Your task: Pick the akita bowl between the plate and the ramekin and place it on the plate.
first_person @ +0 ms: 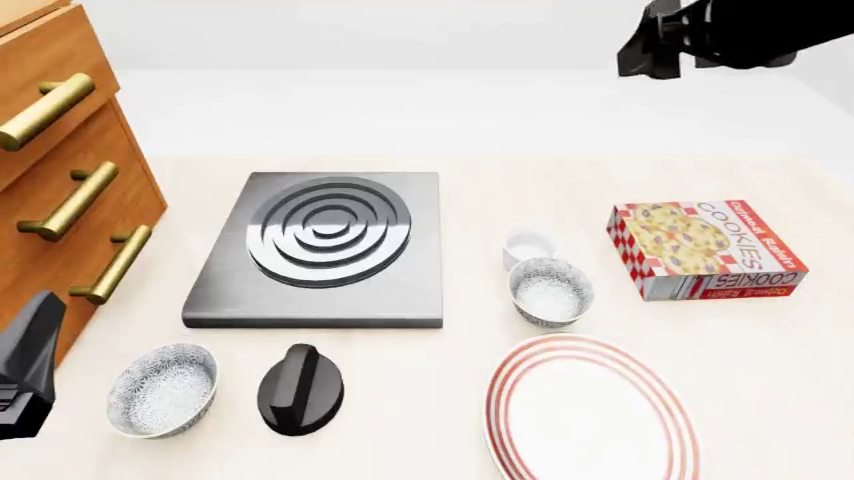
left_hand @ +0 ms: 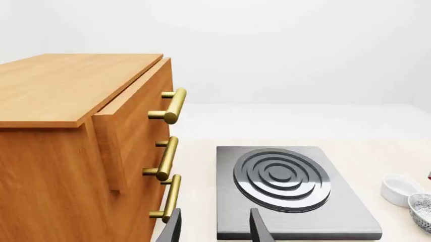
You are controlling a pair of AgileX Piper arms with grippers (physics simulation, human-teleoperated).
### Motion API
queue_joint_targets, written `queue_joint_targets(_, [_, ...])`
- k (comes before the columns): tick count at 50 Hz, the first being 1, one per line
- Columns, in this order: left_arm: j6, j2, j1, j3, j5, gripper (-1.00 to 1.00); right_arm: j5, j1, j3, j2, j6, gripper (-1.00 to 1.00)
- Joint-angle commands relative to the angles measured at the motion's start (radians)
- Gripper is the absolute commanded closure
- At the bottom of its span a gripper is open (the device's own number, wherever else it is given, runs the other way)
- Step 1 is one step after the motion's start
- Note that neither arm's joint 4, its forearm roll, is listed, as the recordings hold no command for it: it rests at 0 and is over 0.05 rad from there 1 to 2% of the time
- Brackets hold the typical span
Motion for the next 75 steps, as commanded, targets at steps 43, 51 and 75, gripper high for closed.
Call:
queue_joint_targets(43, [0.0, 0.0, 0.0, 0.0, 0.0, -1.0, -0.11, 0.009, 0.206, 0.172, 0.163, -1.0])
queue_joint_targets(51, [0.0, 0.0, 0.0, 0.0, 0.0, -1.0, -0.141, 0.024, 0.245, 0.195, 0.192, -1.0])
queue_joint_targets(75, [0.0, 0.0, 0.0, 0.0, 0.0, -1.0, -0.206, 0.018, 0.34, 0.213, 0.185, -1.0])
